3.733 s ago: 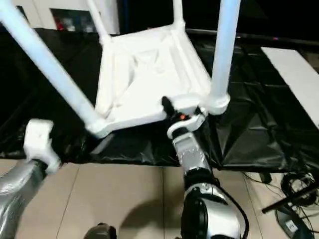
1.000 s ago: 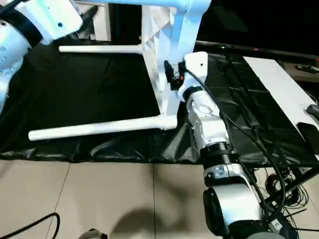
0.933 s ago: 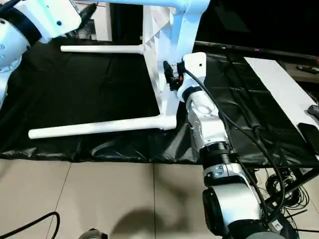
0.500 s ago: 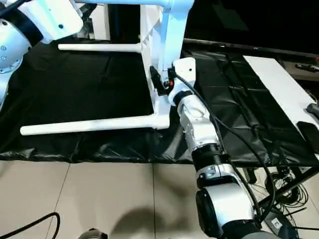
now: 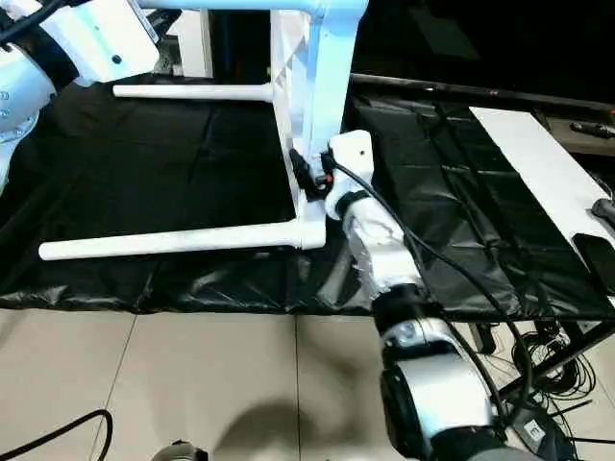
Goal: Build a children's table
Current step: Flip table
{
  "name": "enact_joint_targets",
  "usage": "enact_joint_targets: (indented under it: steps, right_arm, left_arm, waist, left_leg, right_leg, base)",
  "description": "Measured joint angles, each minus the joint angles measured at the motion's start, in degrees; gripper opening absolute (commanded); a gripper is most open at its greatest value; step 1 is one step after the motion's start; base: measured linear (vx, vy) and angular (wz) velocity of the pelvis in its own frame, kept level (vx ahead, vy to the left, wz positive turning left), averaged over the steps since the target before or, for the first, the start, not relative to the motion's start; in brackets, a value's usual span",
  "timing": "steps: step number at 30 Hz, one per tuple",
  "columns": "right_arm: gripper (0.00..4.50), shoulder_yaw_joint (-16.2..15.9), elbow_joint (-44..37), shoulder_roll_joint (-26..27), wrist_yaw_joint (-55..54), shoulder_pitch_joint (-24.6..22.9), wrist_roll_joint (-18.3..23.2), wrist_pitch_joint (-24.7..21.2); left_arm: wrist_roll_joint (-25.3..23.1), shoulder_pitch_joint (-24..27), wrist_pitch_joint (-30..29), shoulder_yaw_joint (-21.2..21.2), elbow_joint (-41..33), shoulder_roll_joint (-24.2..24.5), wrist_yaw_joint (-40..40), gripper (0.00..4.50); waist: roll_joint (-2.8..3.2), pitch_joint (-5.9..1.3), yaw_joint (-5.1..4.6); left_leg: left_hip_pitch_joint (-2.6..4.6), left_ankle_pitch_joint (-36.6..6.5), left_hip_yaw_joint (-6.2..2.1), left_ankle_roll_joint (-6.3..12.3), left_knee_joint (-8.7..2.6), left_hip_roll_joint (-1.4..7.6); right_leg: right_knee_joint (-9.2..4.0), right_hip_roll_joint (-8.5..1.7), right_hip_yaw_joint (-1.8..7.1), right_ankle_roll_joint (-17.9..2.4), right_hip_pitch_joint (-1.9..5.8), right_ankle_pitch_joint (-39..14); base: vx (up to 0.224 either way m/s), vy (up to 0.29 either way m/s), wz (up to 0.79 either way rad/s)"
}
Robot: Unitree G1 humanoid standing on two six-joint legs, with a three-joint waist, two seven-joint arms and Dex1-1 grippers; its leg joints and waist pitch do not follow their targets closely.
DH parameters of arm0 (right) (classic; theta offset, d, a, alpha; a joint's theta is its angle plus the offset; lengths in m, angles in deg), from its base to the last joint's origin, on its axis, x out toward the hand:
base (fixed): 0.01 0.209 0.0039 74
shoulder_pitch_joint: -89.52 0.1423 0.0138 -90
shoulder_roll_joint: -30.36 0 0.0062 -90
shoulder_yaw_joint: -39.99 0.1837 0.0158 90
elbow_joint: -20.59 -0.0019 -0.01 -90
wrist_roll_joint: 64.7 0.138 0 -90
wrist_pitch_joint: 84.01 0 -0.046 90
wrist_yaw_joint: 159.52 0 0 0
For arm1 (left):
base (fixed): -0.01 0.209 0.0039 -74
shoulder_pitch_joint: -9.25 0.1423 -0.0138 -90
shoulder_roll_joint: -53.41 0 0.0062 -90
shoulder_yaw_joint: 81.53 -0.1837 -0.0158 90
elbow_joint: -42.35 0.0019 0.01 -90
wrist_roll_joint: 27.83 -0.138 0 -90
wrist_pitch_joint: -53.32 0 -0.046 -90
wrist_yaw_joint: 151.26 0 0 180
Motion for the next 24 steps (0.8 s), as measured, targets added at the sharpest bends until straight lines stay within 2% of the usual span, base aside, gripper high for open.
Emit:
enact_joint_targets:
  steps: [6,11,14,17,20,22,24]
  right_arm:
    - [2.66,0.0,2.8,0.0,-0.9,2.1,-0.7,0.7]
    - [2.52,-0.1,3.3,-1.3,-0.8,3.8,-1.4,1.1]
    - [2.46,-0.6,3.7,-4.1,0.2,6.6,-2.1,1.6]
    - [2.38,-0.7,3.6,-6.3,0.7,9.6,-2.6,2.9]
    - [2.31,-1.3,4.0,-10.7,2.5,14.6,-3.9,3.9]
    - [2.28,-1.4,4.1,-14.4,3.7,18.7,-4.6,5.1]
    - [2.25,-1.4,3.3,-17.6,4.4,21.8,-5.6,6.5]
  left_arm:
    - [-1.0,0.7,-0.7,0.2,-0.4,-0.3,-1.0,2.38]
    - [-1.1,0.7,-1.4,0.8,-1.0,-0.6,-2.3,2.38]
    - [-0.7,0.4,-1.7,2.3,-0.9,-1.5,-3.8,2.37]
    - [0.8,-0.5,-2.6,4.2,-0.4,-2.2,-4.7,2.36]
    - [3.8,-1.1,-4.1,7.0,-0.3,-3.9,-6.3,2.33]
    - [7.0,-0.8,-5.3,9.5,-0.7,-5.2,-6.6,2.31]
    - [10.3,0.5,-6.5,12.0,-1.8,-6.4,-6.8,2.24]
  waist:
    - [0.11,0.07,-0.09]
    - [0.7,0.43,-0.05]
    - [1.08,0.62,0.03]
    - [1.19,0.6,0.12]
    - [1.27,0.66,0.79]
    - [1.27,0.65,1.59]
    - [1.05,0.56,2.37]
  left_leg:
    - [-0.05,0.0,0.13,0.01,-0.01,0.0]
    - [-0.12,0.1,0.29,0.11,-0.04,0.0]
    - [-0.3,0.2,0.55,0.36,-0.07,0.0]
    - [-0.32,0.2,0.77,0.38,-0.11,0.02]
    - [-0.46,0.3,0.93,0.52,-0.12,0.01]
    - [-0.46,0.3,1.01,0.54,-0.1,0.01]
    - [-0.42,0.3,1.02,0.56,-0.08,0.05]
  right_leg:
    - [0.0,-0.02,0.08,0.0,-0.17,0.0]
    - [0.0,-0.03,0.2,0.0,-0.33,0.0]
    - [0.02,-0.07,0.23,0.0,-0.51,0.0]
    - [0.02,-0.07,0.23,0.0,-0.57,0.0]
    - [0.01,-0.15,0.21,0.0,-0.65,0.0]
    - [0.0,-0.21,0.19,0.0,-0.63,0.0]
    - [-0.02,-0.23,0.11,0.0,-0.52,-0.1]
  base:
    - [0.0,0.0,0.0]
    - [0.0,0.0,0.0]
    - [0.0,0.0,0.0]
    - [0.0,0.0,0.0]
    - [0.0,0.0,0.0]
    - [0.0,0.0,0.0]
    - [0.0,0.0,0.0]
